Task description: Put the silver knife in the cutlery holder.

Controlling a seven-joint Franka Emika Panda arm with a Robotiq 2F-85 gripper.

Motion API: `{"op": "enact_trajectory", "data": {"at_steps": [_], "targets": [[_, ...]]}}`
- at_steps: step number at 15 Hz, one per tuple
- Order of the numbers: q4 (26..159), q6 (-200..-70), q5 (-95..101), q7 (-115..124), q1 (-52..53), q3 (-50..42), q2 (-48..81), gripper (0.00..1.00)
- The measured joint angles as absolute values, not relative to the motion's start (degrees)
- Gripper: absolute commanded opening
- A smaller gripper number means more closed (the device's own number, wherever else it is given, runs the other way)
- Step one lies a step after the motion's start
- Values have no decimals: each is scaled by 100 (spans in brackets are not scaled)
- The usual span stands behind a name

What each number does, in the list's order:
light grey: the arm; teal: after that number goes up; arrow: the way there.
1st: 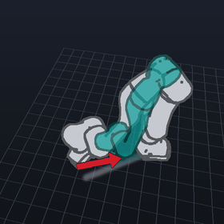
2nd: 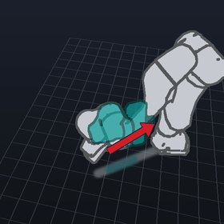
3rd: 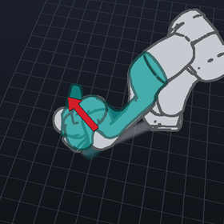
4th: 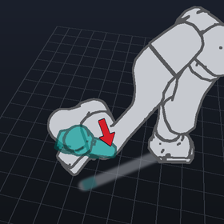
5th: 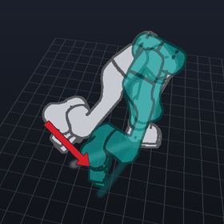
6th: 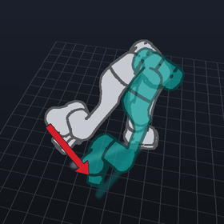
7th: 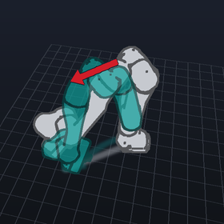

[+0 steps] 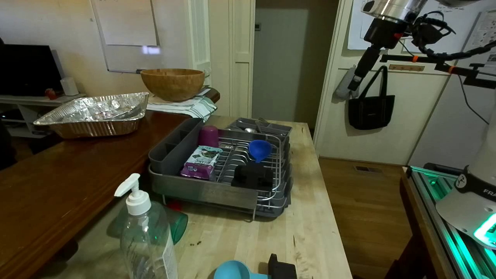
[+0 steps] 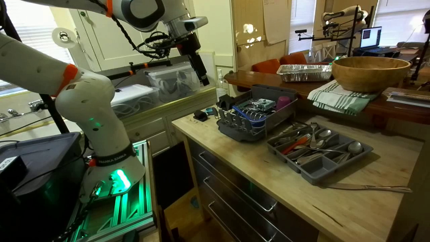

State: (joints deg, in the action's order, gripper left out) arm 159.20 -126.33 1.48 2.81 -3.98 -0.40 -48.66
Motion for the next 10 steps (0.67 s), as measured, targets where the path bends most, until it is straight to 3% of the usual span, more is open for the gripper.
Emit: {"op": "enact_trajectory", "data": {"at_steps": [5,10], "targets": [[15845,-12724,166,337,-456,-48,-4842,100],[15428,-13817,377,431,-1202,-338,-4158,100]]}}
